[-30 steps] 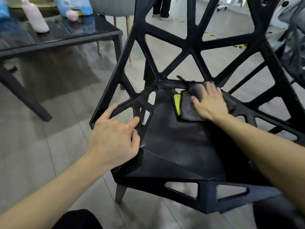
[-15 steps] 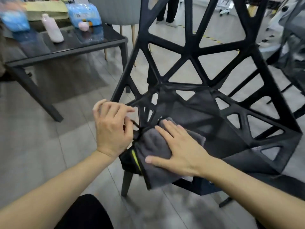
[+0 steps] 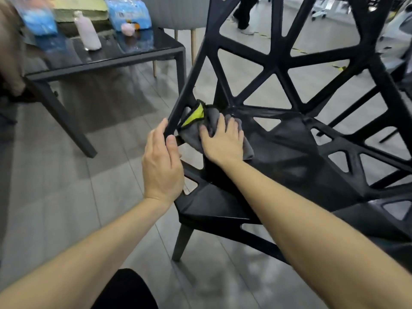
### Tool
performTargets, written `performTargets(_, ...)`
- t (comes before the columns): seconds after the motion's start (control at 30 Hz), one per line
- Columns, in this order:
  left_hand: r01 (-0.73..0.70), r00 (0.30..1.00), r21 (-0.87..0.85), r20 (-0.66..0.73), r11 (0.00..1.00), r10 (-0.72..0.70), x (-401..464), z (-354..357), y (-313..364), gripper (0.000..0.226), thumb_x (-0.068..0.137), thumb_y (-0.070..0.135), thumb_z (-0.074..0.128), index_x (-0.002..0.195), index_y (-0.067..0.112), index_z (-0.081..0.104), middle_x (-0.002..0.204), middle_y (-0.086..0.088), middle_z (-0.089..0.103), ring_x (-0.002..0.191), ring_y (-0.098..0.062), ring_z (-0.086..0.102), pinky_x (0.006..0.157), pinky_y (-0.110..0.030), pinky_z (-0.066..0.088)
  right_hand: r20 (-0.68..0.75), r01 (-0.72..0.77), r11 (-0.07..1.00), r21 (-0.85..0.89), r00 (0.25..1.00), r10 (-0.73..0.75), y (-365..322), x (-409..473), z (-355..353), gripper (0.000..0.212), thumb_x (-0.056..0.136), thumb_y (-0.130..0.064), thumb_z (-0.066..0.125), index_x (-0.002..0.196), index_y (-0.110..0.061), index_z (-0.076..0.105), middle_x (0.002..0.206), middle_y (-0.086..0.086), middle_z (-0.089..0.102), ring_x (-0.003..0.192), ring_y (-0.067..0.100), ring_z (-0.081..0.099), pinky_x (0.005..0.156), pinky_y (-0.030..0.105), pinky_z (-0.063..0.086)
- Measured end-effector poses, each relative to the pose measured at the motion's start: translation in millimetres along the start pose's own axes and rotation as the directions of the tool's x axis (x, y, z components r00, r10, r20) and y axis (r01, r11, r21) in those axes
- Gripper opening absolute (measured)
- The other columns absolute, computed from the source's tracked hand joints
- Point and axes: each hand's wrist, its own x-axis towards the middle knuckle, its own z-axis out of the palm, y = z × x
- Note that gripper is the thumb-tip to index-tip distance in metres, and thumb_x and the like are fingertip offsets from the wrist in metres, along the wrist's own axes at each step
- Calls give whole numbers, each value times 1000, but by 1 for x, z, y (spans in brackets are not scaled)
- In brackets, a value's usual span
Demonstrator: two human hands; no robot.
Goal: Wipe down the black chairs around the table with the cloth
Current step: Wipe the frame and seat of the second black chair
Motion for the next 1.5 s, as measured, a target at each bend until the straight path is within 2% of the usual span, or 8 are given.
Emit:
performTargets(0.1, -1, 1000, 4, -12, 1000, 1, -1, -1, 4, 47, 116, 30, 33, 155, 10, 50, 149, -2, 57, 129, -27, 63, 118, -30, 44, 39, 206, 978, -23, 978, -205, 34, -7, -11, 86, 96, -78, 37, 163, -24, 30, 172, 8, 28, 161, 25, 18, 129, 53, 15)
performTargets(0.23, 13, 1000, 22, 3, 1000, -13, -1, -1, 7, 46, 117, 30, 33, 156, 14, 50, 151, 3, 56, 123, -28, 67, 117, -27, 44, -4, -42, 988, -147, 999, 42, 55, 47, -20, 90, 95, -81, 33, 164, -23, 33, 175, 9, 20, 163, 28, 11, 130, 54, 9)
performTargets(0.57, 62, 998, 22, -16, 998, -62, -5, -4, 12, 45, 114, 7, 38, 156, 13, 52, 154, 1, 59, 143, -10, 51, 117, -2, 26, -301, -30, 974, 225, 948, 99, 32, 41, -97, 38, 87, -25, 72, 125, -27, 66, 117, 7, 74, 113, 34, 67, 96, 41, 52)
performTargets(0.67, 61, 998, 12, -18, 998, -61, -5, -5, 11, 46, 114, 6, 37, 158, 15, 50, 155, 2, 58, 143, -8, 50, 115, 0, 25, -406, 335, 889, 313, 893, -193, -38, 41, -92, 47, 88, -20, 71, 134, -30, 65, 126, -1, 72, 115, 22, 66, 102, 39, 53)
performTargets(0.9, 62, 998, 14, -32, 998, -62, -6, -3, 14, 48, 110, -4, 39, 155, 8, 52, 147, 4, 59, 119, 20, 56, 100, 5, 30, 56, 441, 885, 147, 890, -453, 27, -13, -57, 80, 78, 4, 53, 147, -36, 63, 158, -7, 55, 148, 15, 47, 125, 30, 33)
performTargets(1.0, 89, 996, -1, -7, 996, -89, -4, -2, 15, 51, 110, -3, 35, 156, 14, 50, 145, 2, 60, 94, 7, 71, 87, 4, 36, -60, 335, 921, 199, 942, -329, 10, 13, -80, 69, 82, 0, 56, 141, -33, 69, 145, -8, 66, 135, 14, 58, 107, 10, 35)
performTargets(1.23, 89, 996, -7, 6, 996, -89, -2, -3, 11, 49, 111, 1, 34, 156, 14, 50, 141, -1, 62, 85, -1, 74, 80, 0, 41, 166, 493, 866, 87, 850, -500, 54, -17, -61, 88, 76, 4, 51, 153, -39, 55, 168, -7, 41, 156, 15, 35, 130, 35, 25)
performTargets(1.5, 70, 998, 43, 2, 997, -70, -2, -2, 11, 47, 113, 10, 35, 157, 18, 48, 148, 6, 57, 85, -2, 73, 85, -22, 55, 195, 199, 941, -274, 970, -148, 106, -28, -128, 64, 89, -39, 58, 153, -36, 54, 167, -4, 43, 151, 25, 43, 122, 38, 37)
